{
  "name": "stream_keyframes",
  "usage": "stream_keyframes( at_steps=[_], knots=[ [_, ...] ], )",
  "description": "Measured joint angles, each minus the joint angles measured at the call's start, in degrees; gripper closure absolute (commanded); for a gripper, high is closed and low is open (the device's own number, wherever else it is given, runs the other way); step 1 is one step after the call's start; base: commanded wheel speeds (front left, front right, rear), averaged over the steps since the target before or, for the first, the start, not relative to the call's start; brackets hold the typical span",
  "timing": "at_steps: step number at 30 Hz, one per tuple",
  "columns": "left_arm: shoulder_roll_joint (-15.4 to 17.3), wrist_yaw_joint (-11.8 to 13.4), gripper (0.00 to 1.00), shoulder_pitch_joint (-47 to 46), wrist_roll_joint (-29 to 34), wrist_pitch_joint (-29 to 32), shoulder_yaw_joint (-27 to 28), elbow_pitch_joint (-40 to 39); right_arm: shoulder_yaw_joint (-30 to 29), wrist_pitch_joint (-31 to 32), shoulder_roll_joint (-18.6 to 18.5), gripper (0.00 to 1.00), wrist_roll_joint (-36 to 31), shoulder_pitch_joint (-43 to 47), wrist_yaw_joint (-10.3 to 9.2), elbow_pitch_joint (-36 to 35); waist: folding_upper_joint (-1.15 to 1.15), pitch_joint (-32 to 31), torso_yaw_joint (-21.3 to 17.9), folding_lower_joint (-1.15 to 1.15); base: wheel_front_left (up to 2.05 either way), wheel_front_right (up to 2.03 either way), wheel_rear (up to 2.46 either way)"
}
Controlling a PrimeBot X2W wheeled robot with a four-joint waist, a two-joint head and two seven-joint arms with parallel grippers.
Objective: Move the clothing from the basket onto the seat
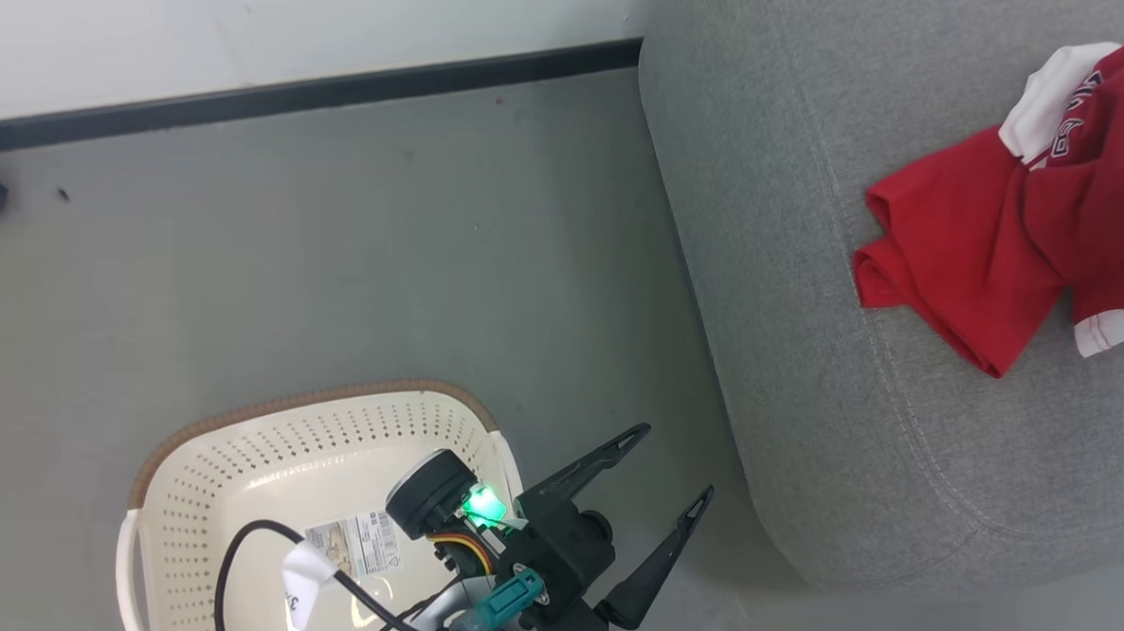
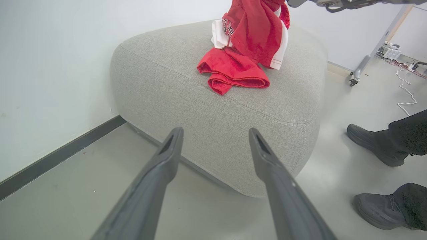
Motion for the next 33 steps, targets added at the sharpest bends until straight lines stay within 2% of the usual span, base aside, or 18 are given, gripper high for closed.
stream_keyframes(
  at_steps=[10,20,28,33],
  knots=[
    [-0.58,0.14,0.00,1.57,-0.93,-2.08,0.60,1.63,2.88,0.00,2.25,0.00,-1.29,5.42,0.49,0.48,0.00,-5.02,-0.13,0.00,0.00,0.00,0.00],
    [-0.78,1.64,0.00,4.65,-2.72,-3.78,1.68,2.90,4.95,0.00,5.00,0.00,-2.00,13.32,0.99,-4.76,0.00,-10.43,0.47,-0.01,0.00,0.00,0.00],
    [-0.76,4.58,0.00,7.50,-3.81,-5.08,4.49,3.43,6.81,0.01,6.47,0.00,-3.02,21.43,0.99,-10.60,0.00,-14.50,2.32,-0.01,0.00,0.00,0.00],
    [0.48,6.27,0.00,8.62,-3.98,-6.03,7.09,3.14,8.01,0.01,7.58,0.00,-3.55,26.70,0.99,-14.18,-0.01,-16.69,4.04,0.00,0.00,0.00,0.00]
  ],
)
